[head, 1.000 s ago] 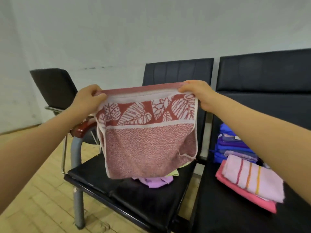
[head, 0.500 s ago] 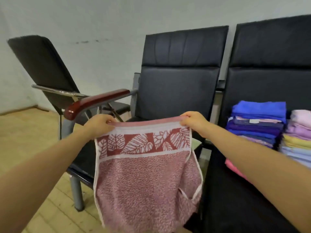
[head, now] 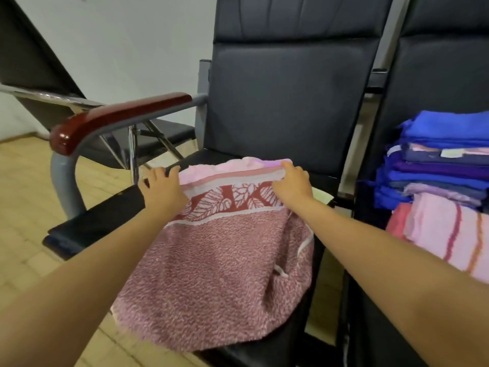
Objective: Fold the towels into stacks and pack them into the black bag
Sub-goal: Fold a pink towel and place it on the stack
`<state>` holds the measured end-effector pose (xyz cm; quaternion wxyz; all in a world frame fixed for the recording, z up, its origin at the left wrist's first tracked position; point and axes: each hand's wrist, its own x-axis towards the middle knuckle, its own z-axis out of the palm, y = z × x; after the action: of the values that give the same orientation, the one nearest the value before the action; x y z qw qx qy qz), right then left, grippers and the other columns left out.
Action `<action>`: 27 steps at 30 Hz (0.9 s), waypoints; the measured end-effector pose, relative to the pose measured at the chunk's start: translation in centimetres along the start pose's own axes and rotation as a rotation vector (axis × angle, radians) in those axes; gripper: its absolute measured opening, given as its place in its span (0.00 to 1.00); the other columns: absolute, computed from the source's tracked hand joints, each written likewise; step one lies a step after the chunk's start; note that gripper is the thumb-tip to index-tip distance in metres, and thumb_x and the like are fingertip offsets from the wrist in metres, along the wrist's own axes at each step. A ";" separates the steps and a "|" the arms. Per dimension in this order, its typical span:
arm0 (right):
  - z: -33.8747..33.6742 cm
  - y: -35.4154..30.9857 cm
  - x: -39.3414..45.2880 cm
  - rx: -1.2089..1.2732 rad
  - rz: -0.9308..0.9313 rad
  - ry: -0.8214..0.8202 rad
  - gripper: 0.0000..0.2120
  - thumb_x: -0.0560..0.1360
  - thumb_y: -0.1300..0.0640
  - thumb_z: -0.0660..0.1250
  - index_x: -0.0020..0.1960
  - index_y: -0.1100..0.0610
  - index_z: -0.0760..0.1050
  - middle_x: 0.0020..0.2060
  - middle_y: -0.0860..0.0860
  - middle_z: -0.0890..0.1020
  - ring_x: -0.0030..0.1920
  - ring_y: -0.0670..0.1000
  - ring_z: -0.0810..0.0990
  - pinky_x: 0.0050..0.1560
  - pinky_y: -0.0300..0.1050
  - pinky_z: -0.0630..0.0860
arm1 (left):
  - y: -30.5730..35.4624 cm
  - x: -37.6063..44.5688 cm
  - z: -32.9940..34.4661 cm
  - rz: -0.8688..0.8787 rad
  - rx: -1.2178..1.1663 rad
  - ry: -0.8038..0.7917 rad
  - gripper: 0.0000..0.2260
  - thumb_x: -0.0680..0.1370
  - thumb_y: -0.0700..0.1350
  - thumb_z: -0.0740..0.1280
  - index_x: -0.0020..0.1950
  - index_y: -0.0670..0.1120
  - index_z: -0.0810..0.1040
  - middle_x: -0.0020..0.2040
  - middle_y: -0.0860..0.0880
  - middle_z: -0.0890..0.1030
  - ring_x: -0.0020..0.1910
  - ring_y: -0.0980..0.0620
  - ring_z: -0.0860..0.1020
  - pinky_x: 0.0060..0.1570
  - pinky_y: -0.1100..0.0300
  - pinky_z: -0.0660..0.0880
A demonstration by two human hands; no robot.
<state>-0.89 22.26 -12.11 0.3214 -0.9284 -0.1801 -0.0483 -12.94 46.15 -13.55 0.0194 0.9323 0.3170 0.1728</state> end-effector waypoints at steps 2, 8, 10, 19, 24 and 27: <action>-0.4 0.0 -1.5 0.024 -0.060 0.043 0.22 0.76 0.59 0.61 0.69 0.55 0.68 0.63 0.58 0.72 0.63 0.61 0.67 0.58 0.50 0.69 | 1.2 -1.6 -0.2 0.028 -0.051 -0.033 0.31 0.76 0.45 0.66 0.77 0.51 0.56 0.75 0.42 0.58 0.75 0.41 0.52 0.73 0.40 0.46; -3.6 -1.3 -7.9 0.325 -0.091 0.059 0.10 0.75 0.61 0.63 0.55 0.56 0.78 0.45 0.47 0.77 0.50 0.52 0.76 0.49 0.45 0.73 | 4.1 -8.4 -3.9 0.138 -0.260 -0.147 0.22 0.79 0.44 0.62 0.73 0.50 0.66 0.72 0.44 0.65 0.71 0.43 0.63 0.72 0.45 0.60; -4.3 -1.7 -10.3 0.337 -0.040 -0.028 0.07 0.75 0.60 0.61 0.48 0.58 0.77 0.40 0.49 0.78 0.45 0.52 0.77 0.47 0.46 0.73 | 4.4 -10.9 -5.4 0.127 -0.372 -0.192 0.20 0.79 0.45 0.62 0.72 0.49 0.68 0.71 0.44 0.66 0.69 0.44 0.65 0.69 0.48 0.63; -5.0 0.2 -17.1 -0.067 -0.136 -0.460 0.13 0.73 0.54 0.66 0.37 0.62 0.71 0.34 0.60 0.73 0.37 0.57 0.75 0.35 0.48 0.67 | 2.0 -20.8 -6.0 0.431 -0.079 -0.446 0.19 0.80 0.58 0.57 0.70 0.55 0.68 0.66 0.51 0.69 0.67 0.49 0.66 0.68 0.50 0.62; -5.6 0.6 -17.1 0.032 -0.052 -0.628 0.14 0.69 0.53 0.74 0.32 0.57 0.72 0.31 0.52 0.72 0.33 0.49 0.70 0.34 0.44 0.64 | 2.6 -21.3 -6.4 0.428 -0.033 -0.485 0.22 0.81 0.59 0.53 0.75 0.57 0.61 0.72 0.52 0.63 0.72 0.49 0.59 0.71 0.48 0.56; -6.6 1.7 -17.5 0.262 0.037 -0.693 0.07 0.69 0.56 0.73 0.40 0.57 0.76 0.40 0.53 0.78 0.41 0.51 0.76 0.41 0.44 0.70 | 3.0 -21.5 -6.3 0.426 0.020 -0.491 0.23 0.82 0.60 0.51 0.76 0.57 0.59 0.72 0.51 0.62 0.72 0.48 0.58 0.71 0.47 0.55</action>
<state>-16.36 11.67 -11.47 0.3584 -0.8437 -0.2660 0.2982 -29.19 30.47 -13.91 0.0494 0.9917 0.1022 -0.0601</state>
